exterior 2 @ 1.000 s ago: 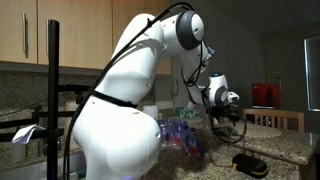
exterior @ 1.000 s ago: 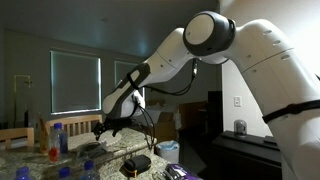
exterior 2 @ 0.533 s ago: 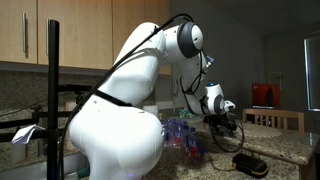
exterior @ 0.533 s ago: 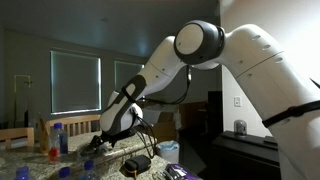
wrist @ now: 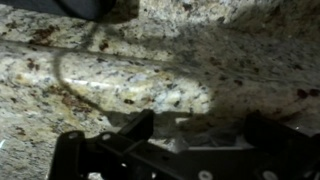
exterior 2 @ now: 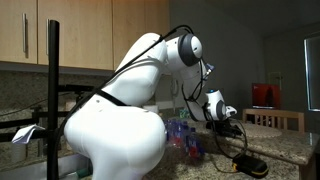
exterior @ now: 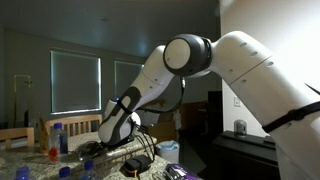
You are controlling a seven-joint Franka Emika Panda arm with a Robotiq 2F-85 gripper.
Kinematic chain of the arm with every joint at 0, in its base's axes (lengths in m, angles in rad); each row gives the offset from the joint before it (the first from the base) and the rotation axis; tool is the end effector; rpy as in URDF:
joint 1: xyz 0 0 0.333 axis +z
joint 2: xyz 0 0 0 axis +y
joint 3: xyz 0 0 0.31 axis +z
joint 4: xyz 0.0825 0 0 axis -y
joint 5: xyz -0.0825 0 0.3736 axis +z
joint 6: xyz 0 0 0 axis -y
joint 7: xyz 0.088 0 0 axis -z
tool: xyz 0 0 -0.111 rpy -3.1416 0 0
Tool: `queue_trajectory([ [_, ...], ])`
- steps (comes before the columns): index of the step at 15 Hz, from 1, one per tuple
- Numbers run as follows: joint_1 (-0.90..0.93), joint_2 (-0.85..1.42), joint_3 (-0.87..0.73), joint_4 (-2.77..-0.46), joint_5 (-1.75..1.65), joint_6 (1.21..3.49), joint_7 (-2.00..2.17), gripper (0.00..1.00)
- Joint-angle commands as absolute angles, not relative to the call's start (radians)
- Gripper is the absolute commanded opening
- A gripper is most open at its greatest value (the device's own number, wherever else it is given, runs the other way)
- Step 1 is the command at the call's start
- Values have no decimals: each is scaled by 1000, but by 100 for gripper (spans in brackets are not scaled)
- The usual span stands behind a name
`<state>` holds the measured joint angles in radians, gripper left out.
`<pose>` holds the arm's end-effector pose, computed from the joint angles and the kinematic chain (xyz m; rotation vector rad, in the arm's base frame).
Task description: Move the cable and the empty bottle to the front.
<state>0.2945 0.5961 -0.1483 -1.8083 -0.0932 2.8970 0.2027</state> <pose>0.6746 0.1170 0.2690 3.0081 0.1123 0.7821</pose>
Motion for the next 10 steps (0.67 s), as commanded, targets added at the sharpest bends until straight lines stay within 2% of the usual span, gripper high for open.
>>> queue_trajectory([
  [1,264,599,-108,-1773,-81,2849,205,100],
  [4,209,569,-24,-1738,-34,2805,171,100],
  [10,181,597,20,-1634,-6,2734,181,100],
])
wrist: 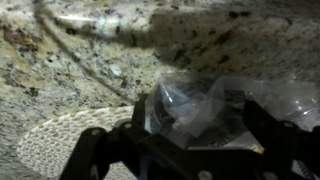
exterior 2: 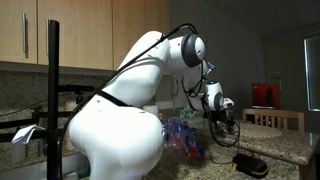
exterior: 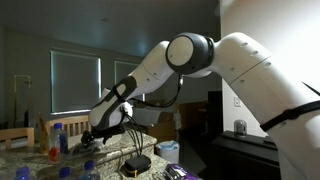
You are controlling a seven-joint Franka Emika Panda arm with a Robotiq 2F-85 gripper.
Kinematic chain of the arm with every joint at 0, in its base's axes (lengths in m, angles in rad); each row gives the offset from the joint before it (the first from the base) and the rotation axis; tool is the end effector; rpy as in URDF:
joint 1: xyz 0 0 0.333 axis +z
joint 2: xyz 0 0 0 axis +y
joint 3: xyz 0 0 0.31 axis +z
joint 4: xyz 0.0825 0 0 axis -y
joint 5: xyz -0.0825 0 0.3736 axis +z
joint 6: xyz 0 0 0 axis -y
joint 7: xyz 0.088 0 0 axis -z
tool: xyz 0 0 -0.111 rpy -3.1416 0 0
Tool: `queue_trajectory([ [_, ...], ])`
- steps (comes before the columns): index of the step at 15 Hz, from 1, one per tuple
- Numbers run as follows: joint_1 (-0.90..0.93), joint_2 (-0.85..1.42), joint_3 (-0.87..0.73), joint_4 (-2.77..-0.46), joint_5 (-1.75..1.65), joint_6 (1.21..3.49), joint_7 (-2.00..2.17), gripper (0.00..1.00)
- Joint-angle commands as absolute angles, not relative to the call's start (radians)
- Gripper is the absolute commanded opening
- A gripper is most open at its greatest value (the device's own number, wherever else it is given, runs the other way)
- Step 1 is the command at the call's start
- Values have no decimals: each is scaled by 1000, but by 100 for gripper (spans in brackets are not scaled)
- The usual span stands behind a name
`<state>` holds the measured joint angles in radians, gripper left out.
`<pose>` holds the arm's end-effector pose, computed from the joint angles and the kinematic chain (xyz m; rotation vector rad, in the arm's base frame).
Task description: Move the cable and the empty bottle to the front.
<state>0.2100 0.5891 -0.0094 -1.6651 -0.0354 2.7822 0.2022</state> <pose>0.6997 0.1449 0.3214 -2.9577 -0.0461 -0.7911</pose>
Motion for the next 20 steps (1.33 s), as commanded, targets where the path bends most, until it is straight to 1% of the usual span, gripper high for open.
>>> queue_trajectory([
  [1,175,604,25,-1623,0,2714,177,100],
  [2,171,613,29,-1612,4,2690,173,100],
  [3,170,621,27,-1604,-2,2668,171,97],
  [4,173,637,20,-1595,-12,2648,173,73],
  [5,169,648,23,-1589,-9,2635,172,73],
  [6,168,660,25,-1583,-8,2624,173,68],
  [10,164,682,32,-1551,-4,2595,169,44],
  [15,166,676,36,-1536,-10,2573,165,10],
  [18,167,658,37,-1553,-13,2587,164,4],
  [19,167,656,39,-1554,-13,2586,163,3],
  [20,165,646,40,-1562,-13,2587,158,7],
])
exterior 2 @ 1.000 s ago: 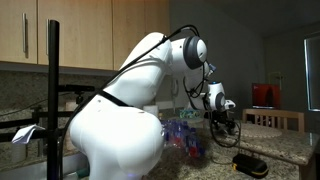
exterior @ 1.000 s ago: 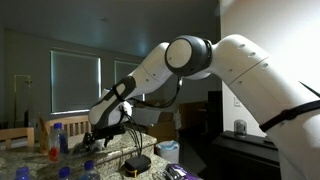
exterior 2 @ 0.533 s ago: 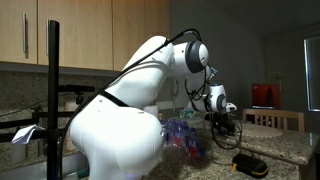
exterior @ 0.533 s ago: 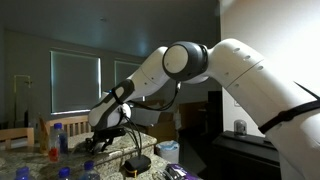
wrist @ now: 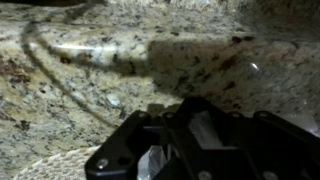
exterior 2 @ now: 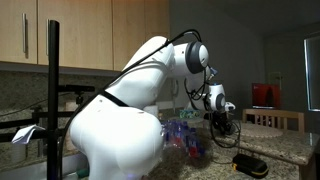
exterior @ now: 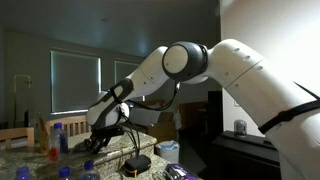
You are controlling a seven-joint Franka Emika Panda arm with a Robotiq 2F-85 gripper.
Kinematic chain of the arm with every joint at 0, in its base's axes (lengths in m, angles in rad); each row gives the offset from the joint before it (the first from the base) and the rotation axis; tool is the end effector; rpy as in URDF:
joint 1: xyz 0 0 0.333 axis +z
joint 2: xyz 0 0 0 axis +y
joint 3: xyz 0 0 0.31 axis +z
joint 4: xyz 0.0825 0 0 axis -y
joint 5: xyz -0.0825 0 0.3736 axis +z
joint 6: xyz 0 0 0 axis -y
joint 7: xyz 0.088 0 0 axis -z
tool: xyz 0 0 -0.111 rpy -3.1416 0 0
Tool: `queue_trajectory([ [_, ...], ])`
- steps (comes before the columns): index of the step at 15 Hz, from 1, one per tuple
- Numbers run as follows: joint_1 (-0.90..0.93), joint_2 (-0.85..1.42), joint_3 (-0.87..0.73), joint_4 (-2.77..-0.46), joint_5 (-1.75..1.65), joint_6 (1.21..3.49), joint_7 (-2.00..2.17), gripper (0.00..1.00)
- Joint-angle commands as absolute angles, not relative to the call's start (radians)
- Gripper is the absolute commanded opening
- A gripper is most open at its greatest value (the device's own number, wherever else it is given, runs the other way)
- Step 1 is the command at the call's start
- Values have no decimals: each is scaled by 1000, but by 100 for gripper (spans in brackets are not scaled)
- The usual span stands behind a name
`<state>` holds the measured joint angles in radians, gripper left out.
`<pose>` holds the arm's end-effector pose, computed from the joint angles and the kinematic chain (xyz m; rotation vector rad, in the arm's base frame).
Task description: Move the cable and the empty bottle to the front.
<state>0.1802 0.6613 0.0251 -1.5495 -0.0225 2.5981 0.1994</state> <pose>0.7131 0.1455 0.3006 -3.0099 -0.0219 -0.5789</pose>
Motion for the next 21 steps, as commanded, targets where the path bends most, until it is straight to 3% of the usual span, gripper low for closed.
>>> queue_trajectory([
  [1,165,641,41,-1566,-14,2588,155,7],
  [11,80,306,142,-1815,29,2725,-76,7],
  [17,-74,24,260,-2036,366,2704,-455,7],
  [21,-97,-168,211,-2173,647,2566,-741,7],
])
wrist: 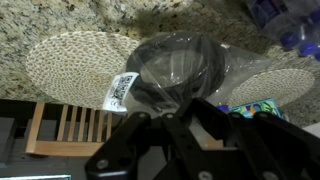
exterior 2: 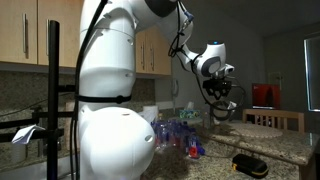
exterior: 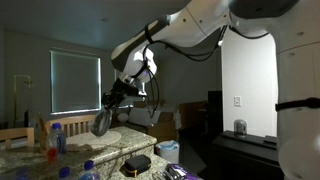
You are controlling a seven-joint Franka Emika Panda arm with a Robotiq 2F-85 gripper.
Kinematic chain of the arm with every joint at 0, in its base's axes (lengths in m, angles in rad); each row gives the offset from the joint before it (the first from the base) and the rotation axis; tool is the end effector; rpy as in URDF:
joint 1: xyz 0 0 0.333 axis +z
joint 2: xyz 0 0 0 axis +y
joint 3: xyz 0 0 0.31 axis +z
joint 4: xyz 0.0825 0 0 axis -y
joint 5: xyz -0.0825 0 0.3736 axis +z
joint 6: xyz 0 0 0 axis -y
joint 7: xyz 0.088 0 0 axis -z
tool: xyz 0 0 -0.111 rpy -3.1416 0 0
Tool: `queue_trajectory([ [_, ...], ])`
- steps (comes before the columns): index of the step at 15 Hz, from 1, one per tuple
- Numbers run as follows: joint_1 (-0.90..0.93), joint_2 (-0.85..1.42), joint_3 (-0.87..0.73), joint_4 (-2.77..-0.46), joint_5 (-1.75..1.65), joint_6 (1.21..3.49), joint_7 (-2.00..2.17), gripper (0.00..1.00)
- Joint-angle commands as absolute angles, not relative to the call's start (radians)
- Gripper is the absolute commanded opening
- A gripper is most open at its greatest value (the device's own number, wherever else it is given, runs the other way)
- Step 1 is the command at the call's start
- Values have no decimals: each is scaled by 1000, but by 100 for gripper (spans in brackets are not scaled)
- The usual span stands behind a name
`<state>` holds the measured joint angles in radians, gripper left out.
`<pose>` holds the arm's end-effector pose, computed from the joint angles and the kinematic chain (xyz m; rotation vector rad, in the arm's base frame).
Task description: Move the cable and the empty bottle to the front.
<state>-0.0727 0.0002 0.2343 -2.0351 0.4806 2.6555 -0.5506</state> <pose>0.5826 0.0828 0.5076 -2.7190 -0.4892 -0.9515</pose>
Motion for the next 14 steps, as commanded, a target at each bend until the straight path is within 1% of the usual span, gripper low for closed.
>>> queue_trajectory([
  [1,-25,-212,125,-2215,682,2517,-783,7],
  [3,4,-292,50,-2286,691,2405,-828,7],
  [6,20,-371,-23,-2370,595,2269,-789,6],
  [10,27,-400,-32,-2462,442,2195,-700,6],
  [14,63,-376,19,-2564,320,2190,-557,6],
])
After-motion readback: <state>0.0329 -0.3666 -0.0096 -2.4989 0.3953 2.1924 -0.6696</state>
